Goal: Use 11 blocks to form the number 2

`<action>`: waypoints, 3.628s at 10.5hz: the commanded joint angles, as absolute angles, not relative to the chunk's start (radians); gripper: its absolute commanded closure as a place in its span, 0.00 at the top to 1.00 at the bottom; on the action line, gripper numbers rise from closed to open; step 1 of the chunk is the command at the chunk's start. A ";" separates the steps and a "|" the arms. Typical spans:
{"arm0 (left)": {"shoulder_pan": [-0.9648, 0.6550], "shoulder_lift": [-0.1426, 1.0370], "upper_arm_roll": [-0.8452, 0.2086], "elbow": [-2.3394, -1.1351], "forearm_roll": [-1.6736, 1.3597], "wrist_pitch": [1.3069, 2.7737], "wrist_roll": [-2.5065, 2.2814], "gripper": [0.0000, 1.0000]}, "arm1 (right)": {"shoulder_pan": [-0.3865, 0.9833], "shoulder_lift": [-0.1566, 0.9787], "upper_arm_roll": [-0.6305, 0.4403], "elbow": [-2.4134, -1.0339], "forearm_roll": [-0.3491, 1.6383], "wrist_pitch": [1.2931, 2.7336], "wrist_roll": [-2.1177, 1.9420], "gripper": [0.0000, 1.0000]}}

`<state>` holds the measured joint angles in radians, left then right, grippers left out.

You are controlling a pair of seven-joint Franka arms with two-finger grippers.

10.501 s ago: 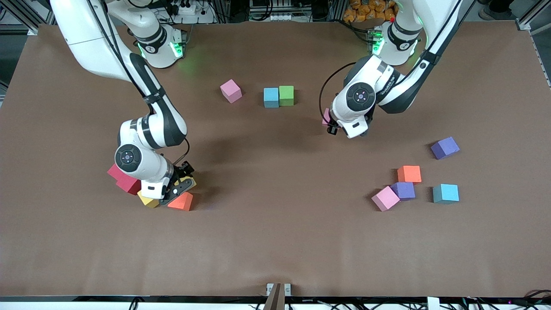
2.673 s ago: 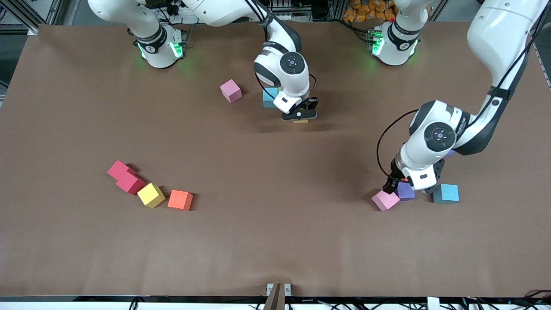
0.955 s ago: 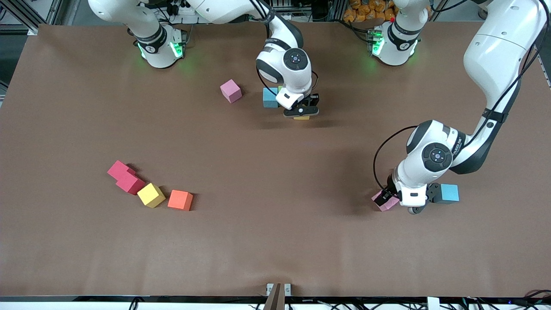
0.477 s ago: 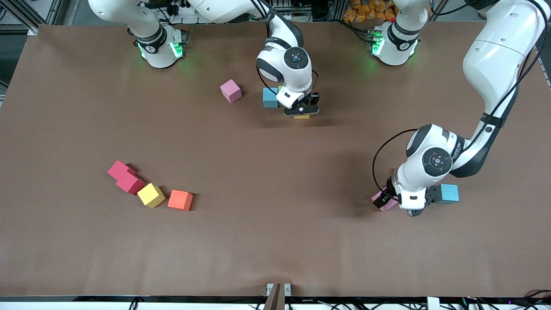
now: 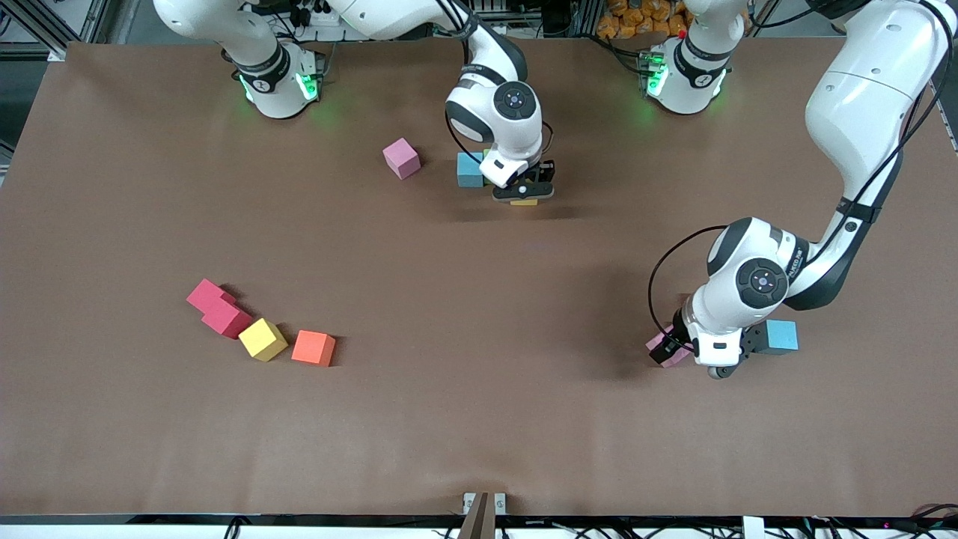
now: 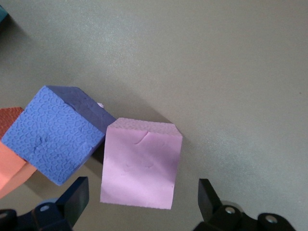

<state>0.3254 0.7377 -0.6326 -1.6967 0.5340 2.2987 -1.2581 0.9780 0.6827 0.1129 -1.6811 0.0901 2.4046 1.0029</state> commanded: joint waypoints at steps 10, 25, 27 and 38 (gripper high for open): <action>0.322 0.772 -0.603 -1.671 0.549 2.281 -1.169 1.00 | 0.602 0.522 0.098 -1.640 0.084 2.208 0.472 1.00; 0.114 0.744 -0.624 -1.622 0.548 2.162 -1.158 0.41 | 0.104 0.675 0.098 -1.632 -0.078 2.382 -0.917 1.00; 0.069 0.742 -0.662 -1.621 0.546 2.138 -1.158 0.48 | 0.103 0.680 0.103 -1.632 -0.065 2.379 -0.960 1.00; 0.193 0.563 -0.889 -1.995 0.554 2.319 -1.193 0.49 | 0.103 0.742 0.104 -1.580 0.130 2.318 -1.249 1.00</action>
